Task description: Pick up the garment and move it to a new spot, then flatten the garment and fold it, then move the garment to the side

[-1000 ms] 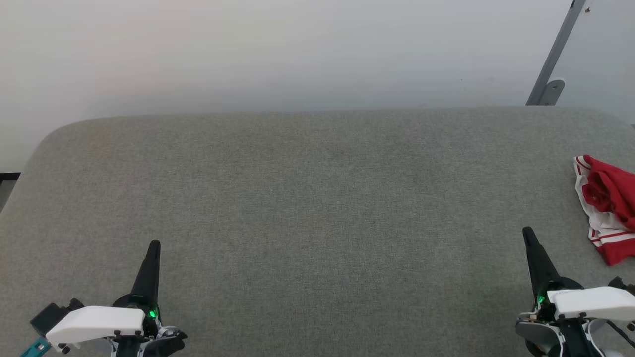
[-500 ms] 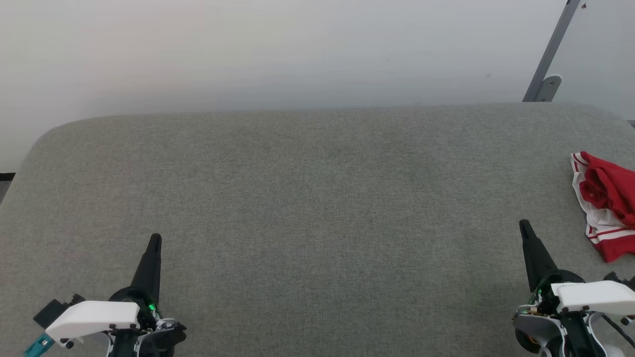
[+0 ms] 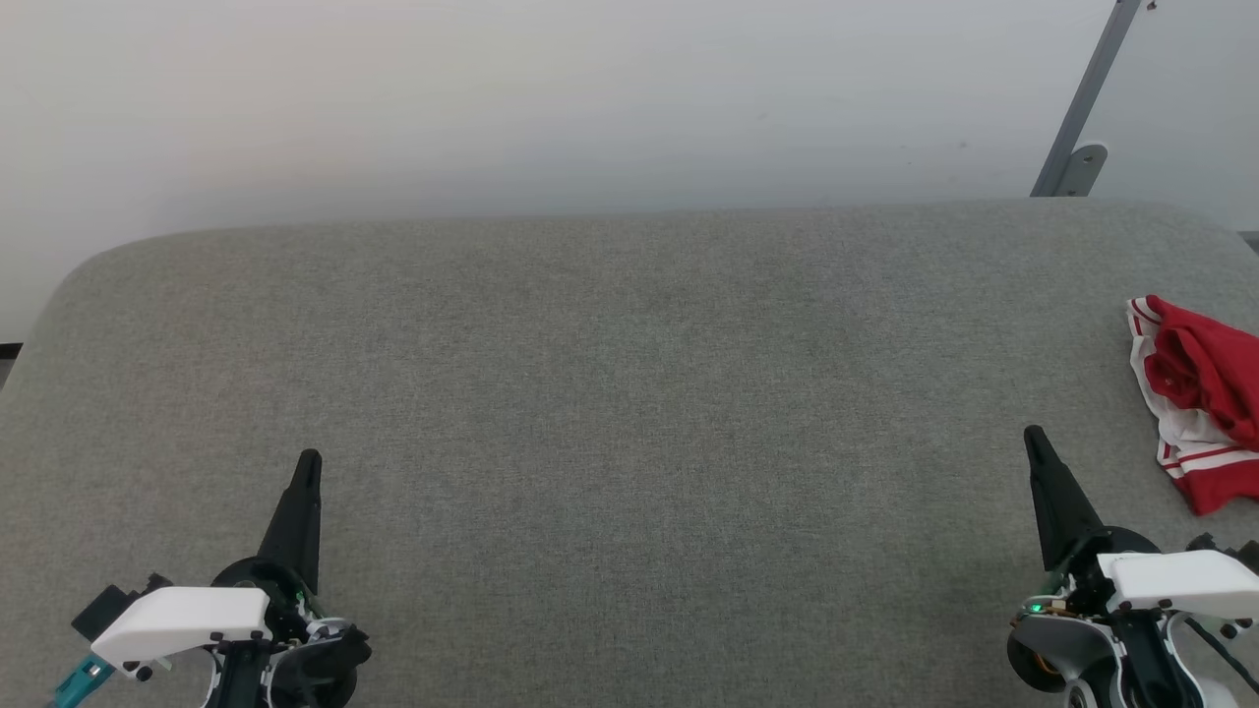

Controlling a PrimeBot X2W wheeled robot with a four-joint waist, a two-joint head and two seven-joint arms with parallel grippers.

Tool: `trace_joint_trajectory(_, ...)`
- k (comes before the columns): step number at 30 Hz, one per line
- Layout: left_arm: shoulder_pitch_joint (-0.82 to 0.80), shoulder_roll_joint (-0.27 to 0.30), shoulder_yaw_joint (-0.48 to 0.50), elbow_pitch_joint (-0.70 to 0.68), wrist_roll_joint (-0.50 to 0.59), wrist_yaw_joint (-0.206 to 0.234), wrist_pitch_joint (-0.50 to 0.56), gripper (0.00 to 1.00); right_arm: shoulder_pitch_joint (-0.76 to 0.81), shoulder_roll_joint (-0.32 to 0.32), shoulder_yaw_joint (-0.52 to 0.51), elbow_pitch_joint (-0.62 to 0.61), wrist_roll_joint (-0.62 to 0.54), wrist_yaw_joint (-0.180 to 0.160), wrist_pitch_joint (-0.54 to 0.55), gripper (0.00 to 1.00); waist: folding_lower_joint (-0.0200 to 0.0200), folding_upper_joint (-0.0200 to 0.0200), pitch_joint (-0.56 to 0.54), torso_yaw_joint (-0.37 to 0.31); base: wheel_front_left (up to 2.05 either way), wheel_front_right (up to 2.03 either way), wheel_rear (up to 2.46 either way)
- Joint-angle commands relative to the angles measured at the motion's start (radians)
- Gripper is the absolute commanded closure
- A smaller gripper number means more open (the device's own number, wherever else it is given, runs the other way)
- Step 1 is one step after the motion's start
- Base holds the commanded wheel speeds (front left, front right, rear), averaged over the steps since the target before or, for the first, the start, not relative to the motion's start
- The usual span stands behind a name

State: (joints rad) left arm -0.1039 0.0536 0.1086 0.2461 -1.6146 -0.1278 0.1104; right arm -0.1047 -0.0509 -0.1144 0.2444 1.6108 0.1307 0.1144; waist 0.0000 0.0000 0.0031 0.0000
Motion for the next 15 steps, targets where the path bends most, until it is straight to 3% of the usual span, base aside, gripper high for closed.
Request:
trace_joint_trajectory(1,-0.011,-0.001,0.003,0.000,-0.003,-0.005,0.004,1.00,-0.010,0.002,0.001,0.002,0.004,0.000,0.003,1.00,0.0000,0.0000,0.000,0.000,0.00,0.00,0.00)
trace_joint_trajectory(15,-0.012,-0.002,0.004,0.000,-0.002,-0.005,0.005,1.00,-0.008,0.002,0.001,0.001,0.004,0.000,0.003,1.00,0.0000,0.0000,0.000,0.000,0.00,0.00,0.00)
